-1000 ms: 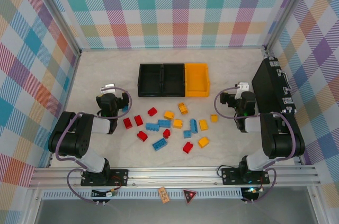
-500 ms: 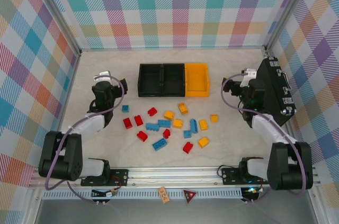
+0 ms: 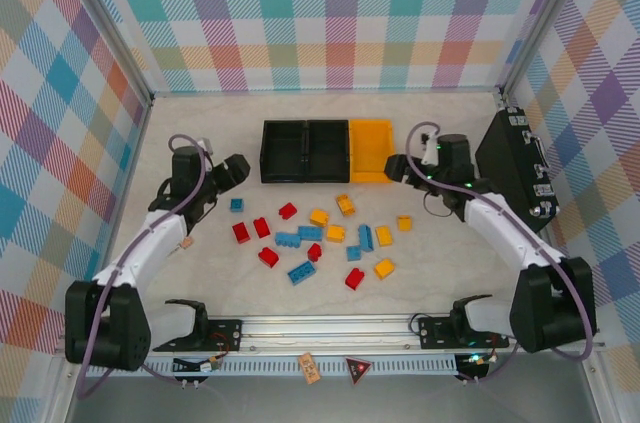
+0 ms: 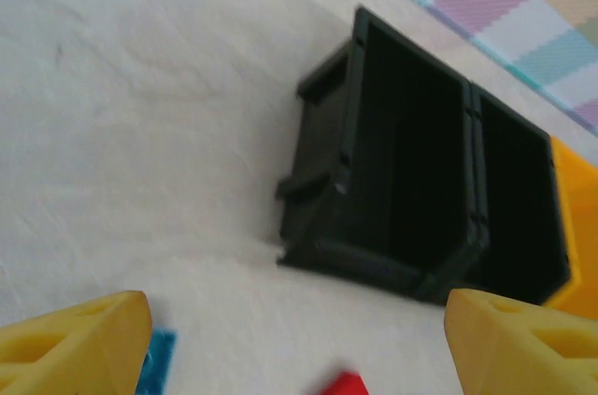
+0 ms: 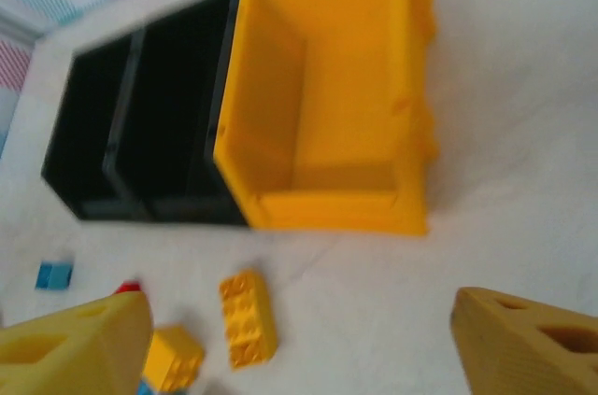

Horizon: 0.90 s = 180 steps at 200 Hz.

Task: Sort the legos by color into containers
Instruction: Pick up the lego from the center of the table.

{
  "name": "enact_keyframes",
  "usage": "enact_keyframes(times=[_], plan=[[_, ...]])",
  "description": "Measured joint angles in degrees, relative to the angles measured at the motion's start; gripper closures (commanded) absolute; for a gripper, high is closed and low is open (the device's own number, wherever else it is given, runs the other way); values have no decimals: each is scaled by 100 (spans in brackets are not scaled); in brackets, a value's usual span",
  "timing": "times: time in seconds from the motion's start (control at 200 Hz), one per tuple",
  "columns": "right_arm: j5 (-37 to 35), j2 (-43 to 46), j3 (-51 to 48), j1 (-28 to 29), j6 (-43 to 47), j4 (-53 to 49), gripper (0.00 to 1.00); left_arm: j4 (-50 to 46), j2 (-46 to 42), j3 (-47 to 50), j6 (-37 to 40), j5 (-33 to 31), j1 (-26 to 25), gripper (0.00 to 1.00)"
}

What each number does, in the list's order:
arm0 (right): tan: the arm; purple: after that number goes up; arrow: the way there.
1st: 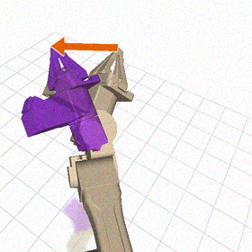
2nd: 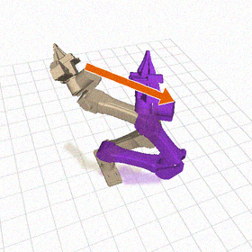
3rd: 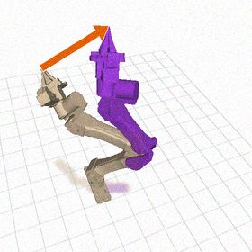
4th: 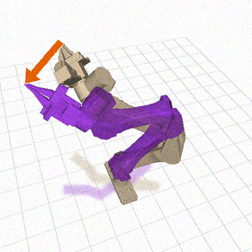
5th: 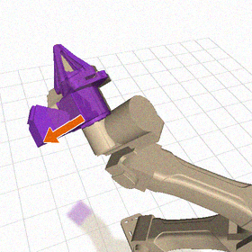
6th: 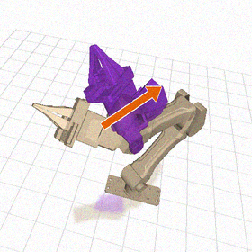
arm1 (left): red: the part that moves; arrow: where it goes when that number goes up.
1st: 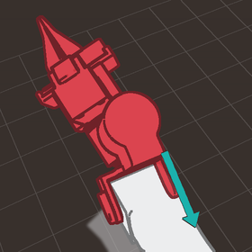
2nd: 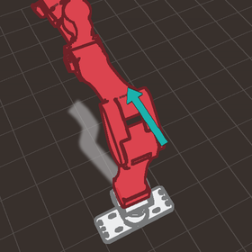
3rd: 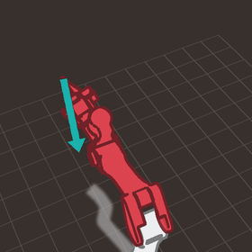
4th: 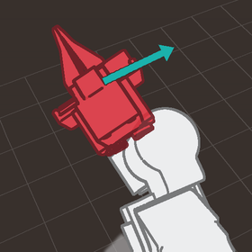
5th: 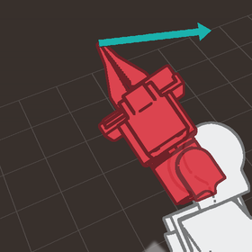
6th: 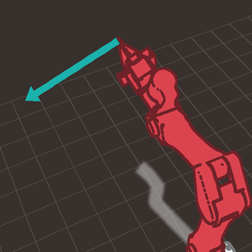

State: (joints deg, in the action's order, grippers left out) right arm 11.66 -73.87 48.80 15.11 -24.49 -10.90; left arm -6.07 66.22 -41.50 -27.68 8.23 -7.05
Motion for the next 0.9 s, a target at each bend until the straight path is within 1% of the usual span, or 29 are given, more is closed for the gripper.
enact_keyframes(times=[0.07,0.165,0.36,0.5,0.695,0.82,0.9], plan=[[-138,-345,286,396,20,-282,22,-138,-264,173,-133,190,-122,18],[-352,-809,612,828,74,-579,25,-221,-498,452,-317,334,-428,19],[-791,-1869,1285,1445,155,-1154,27,-457,-575,723,-570,396,-975,22],[-979,-2481,1661,1738,203,-1408,28,-479,-575,723,-621,350,-1233,24],[-1207,-3060,2015,2052,273,-1700,30,-424,-509,723,-752,306,-1414,26],[-1331,-3368,2282,2188,286,-1845,33,-393,-393,732,-796,275,-1526,26],[-1410,-3521,2400,2251,313,-1921,40,-382,-339,750,-831,262,-1585,26]])
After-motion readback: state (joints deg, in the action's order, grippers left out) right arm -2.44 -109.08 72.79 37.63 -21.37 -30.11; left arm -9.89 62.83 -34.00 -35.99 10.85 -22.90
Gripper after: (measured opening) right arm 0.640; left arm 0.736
